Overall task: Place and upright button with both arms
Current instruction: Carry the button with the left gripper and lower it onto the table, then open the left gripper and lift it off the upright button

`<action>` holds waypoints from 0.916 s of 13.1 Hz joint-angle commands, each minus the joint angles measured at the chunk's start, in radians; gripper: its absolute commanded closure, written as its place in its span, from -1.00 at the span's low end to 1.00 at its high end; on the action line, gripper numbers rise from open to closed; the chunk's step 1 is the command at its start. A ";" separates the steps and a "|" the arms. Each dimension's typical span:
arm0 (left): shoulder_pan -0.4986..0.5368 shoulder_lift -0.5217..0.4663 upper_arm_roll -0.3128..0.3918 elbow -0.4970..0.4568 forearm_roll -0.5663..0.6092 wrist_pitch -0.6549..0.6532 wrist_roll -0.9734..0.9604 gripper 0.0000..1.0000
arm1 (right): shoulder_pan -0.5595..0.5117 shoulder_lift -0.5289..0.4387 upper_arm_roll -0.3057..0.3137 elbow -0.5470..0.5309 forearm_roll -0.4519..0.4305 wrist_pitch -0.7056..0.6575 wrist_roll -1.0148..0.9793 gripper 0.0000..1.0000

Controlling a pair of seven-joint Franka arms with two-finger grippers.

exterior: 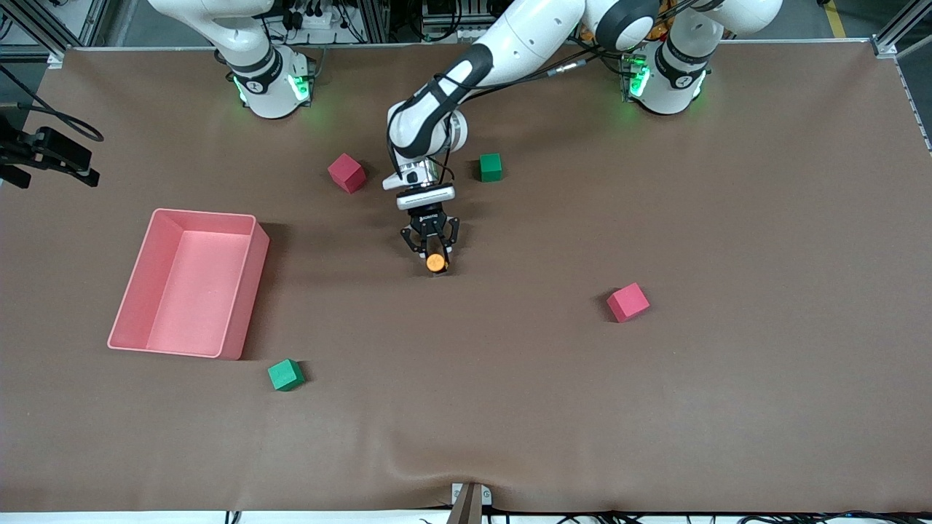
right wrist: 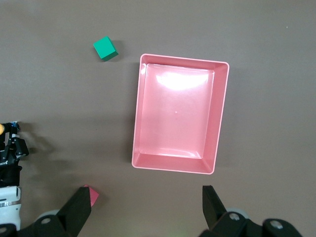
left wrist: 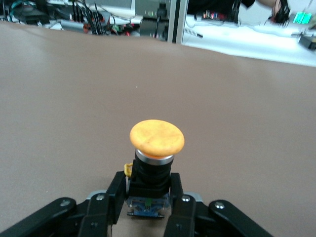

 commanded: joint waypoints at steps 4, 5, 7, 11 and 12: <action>-0.009 0.018 0.005 -0.002 0.018 -0.008 -0.052 -1.00 | -0.015 0.003 0.006 0.010 0.018 -0.010 -0.007 -1.00; -0.009 0.013 0.000 -0.002 -0.008 -0.009 -0.050 -1.00 | -0.015 0.003 0.006 0.010 0.018 -0.011 -0.007 -1.00; -0.027 -0.024 -0.011 0.001 -0.109 -0.009 -0.029 -1.00 | -0.016 0.003 0.006 0.008 0.018 -0.011 -0.007 -1.00; -0.030 -0.178 -0.104 0.006 -0.453 -0.067 0.164 -1.00 | -0.017 0.003 0.006 0.010 0.018 -0.011 -0.007 -1.00; -0.026 -0.209 -0.122 0.008 -0.548 -0.068 0.208 -1.00 | -0.017 0.003 0.006 0.008 0.018 -0.013 -0.007 -1.00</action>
